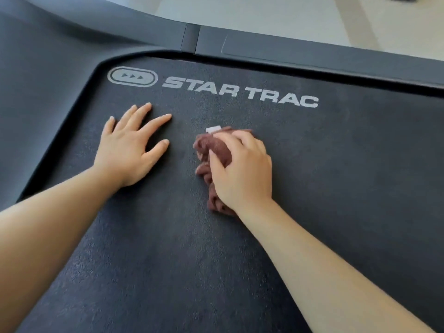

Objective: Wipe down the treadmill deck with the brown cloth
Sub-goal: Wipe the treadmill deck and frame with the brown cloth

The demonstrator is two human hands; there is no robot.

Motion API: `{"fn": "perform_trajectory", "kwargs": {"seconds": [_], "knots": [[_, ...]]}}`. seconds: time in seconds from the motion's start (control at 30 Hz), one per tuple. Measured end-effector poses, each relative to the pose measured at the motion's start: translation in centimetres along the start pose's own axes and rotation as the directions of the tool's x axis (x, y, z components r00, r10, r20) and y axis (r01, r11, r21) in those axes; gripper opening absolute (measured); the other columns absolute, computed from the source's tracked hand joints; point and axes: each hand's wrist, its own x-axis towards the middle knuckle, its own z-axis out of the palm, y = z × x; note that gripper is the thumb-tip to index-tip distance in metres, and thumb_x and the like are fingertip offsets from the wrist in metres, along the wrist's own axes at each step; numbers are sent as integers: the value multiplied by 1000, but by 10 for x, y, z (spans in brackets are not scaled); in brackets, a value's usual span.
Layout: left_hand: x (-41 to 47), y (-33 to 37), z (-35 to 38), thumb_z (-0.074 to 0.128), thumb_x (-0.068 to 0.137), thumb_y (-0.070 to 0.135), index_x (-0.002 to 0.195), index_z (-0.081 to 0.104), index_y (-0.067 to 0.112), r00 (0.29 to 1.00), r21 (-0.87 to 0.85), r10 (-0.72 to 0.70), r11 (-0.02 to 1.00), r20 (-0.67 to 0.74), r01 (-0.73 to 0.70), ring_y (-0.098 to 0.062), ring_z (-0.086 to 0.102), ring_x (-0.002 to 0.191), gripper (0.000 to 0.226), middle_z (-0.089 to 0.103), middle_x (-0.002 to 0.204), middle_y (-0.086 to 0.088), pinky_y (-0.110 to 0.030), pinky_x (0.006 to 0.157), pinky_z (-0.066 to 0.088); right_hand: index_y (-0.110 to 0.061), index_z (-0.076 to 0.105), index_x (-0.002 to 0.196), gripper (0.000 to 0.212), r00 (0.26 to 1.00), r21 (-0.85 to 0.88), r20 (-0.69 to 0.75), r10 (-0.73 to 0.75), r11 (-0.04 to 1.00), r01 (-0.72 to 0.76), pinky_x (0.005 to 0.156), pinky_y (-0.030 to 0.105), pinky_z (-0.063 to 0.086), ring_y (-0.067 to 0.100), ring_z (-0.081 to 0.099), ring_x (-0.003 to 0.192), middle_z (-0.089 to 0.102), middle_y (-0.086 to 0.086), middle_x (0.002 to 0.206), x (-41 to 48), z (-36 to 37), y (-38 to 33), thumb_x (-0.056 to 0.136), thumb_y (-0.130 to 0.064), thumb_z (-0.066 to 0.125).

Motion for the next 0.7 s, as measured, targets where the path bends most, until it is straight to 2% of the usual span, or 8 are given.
{"fn": "perform_trajectory", "kwargs": {"seconds": [0.17,0.4,0.5,0.6,0.7], "knots": [[3,-1,5,24,83,61,148,21,29,998,-13,-47,999,-28,47,-15,8,145,72,15,157,6,-44,116,5,-37,60,120,32,1000,7,-8,21,1000,-21,92,38,38,22,45,115,55,-5,120,93,32,-13,88,-37,52],[5,-4,6,20,82,64,148,21,28,999,-16,-19,1000,-46,18,-14,9,145,76,17,157,7,-44,116,5,-35,58,122,33,998,-41,39,46,998,-44,96,41,39,25,45,119,54,1,125,178,57,-31,91,-40,47],[5,-3,6,23,83,62,148,22,27,999,-13,-9,1000,-46,8,-15,10,145,74,17,157,6,-45,116,5,-37,55,126,36,996,-36,71,49,998,-46,97,42,39,26,42,122,53,2,127,161,47,-31,91,-40,48],[6,-4,5,27,86,59,149,21,26,999,-2,-19,1000,-35,19,-17,10,145,71,16,157,5,-46,116,5,-36,56,125,35,997,-30,79,-13,999,16,95,42,40,27,43,119,53,3,125,109,36,-29,90,-38,50],[5,-1,1,36,93,46,149,18,26,1000,-19,-14,1000,12,14,-18,6,145,62,13,158,3,-44,116,2,-32,58,122,33,996,-8,66,-52,999,52,93,41,42,25,45,115,54,0,124,49,21,-26,90,-36,51]]}}
